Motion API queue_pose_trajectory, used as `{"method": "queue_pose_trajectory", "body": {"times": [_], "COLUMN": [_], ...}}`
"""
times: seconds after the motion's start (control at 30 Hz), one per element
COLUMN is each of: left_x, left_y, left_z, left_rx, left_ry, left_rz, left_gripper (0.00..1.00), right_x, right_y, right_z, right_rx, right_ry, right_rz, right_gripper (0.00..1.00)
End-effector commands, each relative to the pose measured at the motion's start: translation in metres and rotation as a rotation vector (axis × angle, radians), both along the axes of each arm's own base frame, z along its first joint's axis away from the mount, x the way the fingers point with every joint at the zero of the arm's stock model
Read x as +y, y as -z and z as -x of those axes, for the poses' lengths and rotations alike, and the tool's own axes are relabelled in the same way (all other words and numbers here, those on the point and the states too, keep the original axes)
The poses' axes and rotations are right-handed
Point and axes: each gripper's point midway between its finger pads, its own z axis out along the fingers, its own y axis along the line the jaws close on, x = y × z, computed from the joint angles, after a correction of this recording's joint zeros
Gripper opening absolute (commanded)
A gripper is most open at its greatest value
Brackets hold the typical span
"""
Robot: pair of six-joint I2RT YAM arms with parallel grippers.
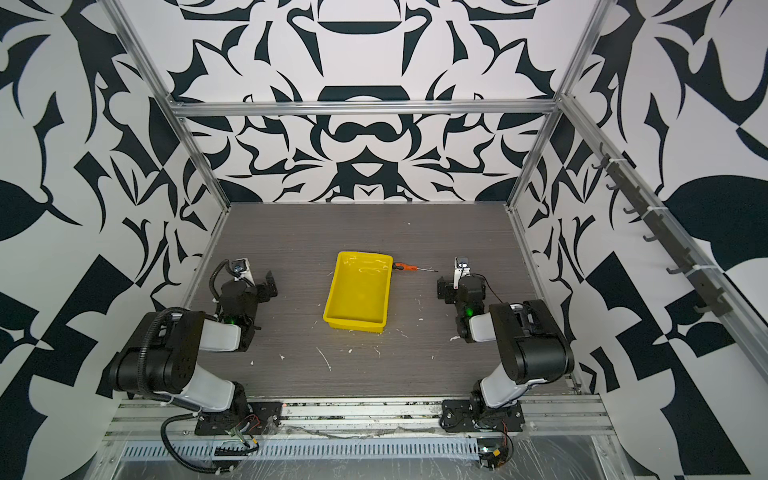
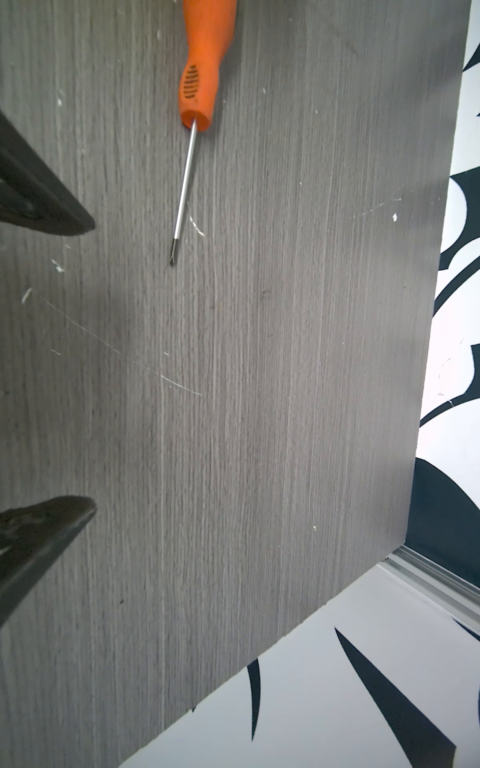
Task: Put the screwdriver in the bin
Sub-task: 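Move the right gripper toward the orange screwdriver handle while the left arm shifts slightly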
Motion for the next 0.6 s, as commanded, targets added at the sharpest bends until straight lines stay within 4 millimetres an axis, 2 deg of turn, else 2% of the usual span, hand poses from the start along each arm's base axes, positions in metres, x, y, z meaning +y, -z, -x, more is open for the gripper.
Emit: {"method": "queue_pose_trajectory", "body": {"times": [0.0, 0.07, 0.13, 0.2, 0.33, 0.43, 0.5, 0.57], "left_x": [0.007, 0.003, -0.004, -0.007, -0.001, 0.009, -0.002, -0.018], "left_y": [-0.025, -0.029, -0.03, -0.031, -0.041, -0.046, -0.055, -0.059], "left_z": [0.0, -0.001, -0.005, -0.006, 0.007, 0.01, 0.006, 0.002], "left_rx": [-0.088, -0.071, -0.037, -0.027, -0.059, -0.027, 0.021, 0.038], "left_ry": [-0.048, -0.045, -0.024, -0.018, -0.071, -0.157, -0.12, -0.066], "left_rz": [-0.011, -0.029, -0.05, -0.07, -0.049, 0.006, 0.059, 0.008], "left_gripper": [1.0, 1.0, 1.0, 1.0, 1.0, 1.0, 1.0, 1.0], "right_x": [0.008, 0.013, 0.007, 0.007, 0.007, 0.013, 0.007, -0.004], "right_y": [-0.025, -0.032, -0.051, -0.069, -0.12, -0.144, -0.145, -0.132], "right_z": [-0.003, 0.007, 0.015, 0.018, 0.007, -0.006, -0.006, 0.001], "right_rx": [-0.096, -0.152, -0.215, -0.194, -0.114, -0.099, -0.107, -0.103], "right_ry": [-0.045, -0.073, 0.028, 0.116, 0.23, 0.261, 0.365, 0.502], "right_rz": [-0.023, -0.015, 0.059, 0.175, 0.132, 0.047, -0.081, -0.192], "right_gripper": [1.0, 1.0, 1.0, 1.0, 1.0, 1.0, 1.0, 1.0]}}
